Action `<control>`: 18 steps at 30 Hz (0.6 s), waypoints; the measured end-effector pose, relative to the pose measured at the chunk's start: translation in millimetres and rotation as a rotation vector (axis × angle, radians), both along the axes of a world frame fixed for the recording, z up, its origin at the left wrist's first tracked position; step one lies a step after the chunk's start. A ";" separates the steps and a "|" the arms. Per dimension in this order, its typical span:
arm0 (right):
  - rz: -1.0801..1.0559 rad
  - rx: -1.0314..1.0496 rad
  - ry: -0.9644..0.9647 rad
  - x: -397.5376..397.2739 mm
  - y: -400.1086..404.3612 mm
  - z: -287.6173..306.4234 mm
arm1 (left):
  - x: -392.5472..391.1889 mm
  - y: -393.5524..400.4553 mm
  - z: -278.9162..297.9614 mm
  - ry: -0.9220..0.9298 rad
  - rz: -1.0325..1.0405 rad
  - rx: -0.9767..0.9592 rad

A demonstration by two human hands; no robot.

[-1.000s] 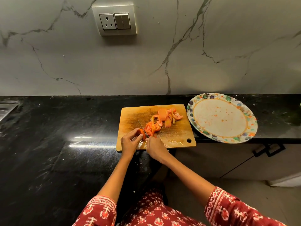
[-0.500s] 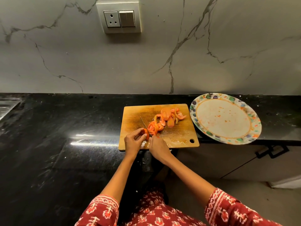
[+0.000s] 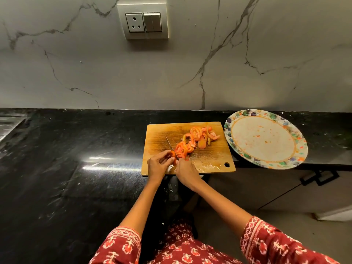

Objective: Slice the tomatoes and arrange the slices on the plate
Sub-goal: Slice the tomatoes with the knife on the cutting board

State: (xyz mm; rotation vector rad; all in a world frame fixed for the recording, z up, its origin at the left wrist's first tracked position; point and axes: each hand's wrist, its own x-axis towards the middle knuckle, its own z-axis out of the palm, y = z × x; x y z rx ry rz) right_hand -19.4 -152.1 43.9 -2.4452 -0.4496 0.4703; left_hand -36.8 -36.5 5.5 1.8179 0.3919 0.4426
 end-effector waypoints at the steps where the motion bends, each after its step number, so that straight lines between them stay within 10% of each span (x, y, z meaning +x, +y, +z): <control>1: 0.007 -0.008 -0.008 -2.2 -3.1 -1.4 | 0.5 1.2 -0.9 0.000 0.008 -0.009; 18: 0.011 -0.025 0.082 -20.4 -13.4 -11.2 | -5.1 0.4 -1.4 -0.062 0.065 0.052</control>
